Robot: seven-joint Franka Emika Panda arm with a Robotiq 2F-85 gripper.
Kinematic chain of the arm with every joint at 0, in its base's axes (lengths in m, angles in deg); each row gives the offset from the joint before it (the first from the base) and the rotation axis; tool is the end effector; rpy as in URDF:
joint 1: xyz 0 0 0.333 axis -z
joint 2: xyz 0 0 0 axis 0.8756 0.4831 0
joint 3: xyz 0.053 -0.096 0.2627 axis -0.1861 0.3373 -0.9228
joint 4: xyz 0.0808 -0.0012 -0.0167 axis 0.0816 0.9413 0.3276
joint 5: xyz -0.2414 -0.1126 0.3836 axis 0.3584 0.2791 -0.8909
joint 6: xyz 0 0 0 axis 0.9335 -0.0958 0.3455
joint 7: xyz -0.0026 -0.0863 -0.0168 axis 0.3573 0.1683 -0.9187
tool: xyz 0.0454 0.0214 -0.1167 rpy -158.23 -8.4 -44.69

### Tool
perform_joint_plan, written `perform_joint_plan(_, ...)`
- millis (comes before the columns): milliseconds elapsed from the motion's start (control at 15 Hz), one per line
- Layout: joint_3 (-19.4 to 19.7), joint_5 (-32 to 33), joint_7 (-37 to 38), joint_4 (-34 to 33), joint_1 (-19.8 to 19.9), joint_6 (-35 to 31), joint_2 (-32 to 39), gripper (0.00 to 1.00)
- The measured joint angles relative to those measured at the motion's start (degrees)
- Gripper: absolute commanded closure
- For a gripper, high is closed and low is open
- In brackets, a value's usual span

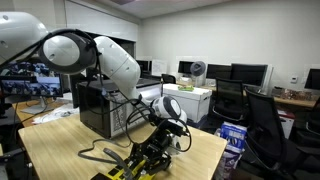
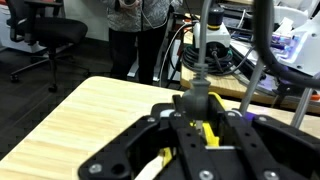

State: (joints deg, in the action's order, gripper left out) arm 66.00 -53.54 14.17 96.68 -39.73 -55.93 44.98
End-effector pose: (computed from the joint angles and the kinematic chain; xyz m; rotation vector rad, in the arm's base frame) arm 0.5121 -0.3617 0.0195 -2.3972 -0.2541 1.9800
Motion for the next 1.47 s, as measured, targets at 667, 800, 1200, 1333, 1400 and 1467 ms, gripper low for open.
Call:
perform_joint_plan(667, 0.7, 1.6, 0.5, 0.3, -3.0, 3.4, 0.0, 0.92)
perform_joint_plan(800, 0.7, 1.8, 0.5, 0.3, -3.1, 3.9, 0.0, 0.92)
perform_joint_plan(1200, 0.8, 2.2, 0.5, 0.8, -2.8, 3.9, 0.0, 0.92)
perform_joint_plan(1333, 0.9, 2.2, 0.5, 1.1, -2.7, 3.8, -0.1, 0.92)
perform_joint_plan(1400, 0.9, 2.2, 0.5, 1.3, -2.7, 3.8, -0.1, 0.92)
perform_joint_plan(1467, 0.9, 2.2, 0.5, 1.4, -2.7, 3.8, -0.2, 0.92)
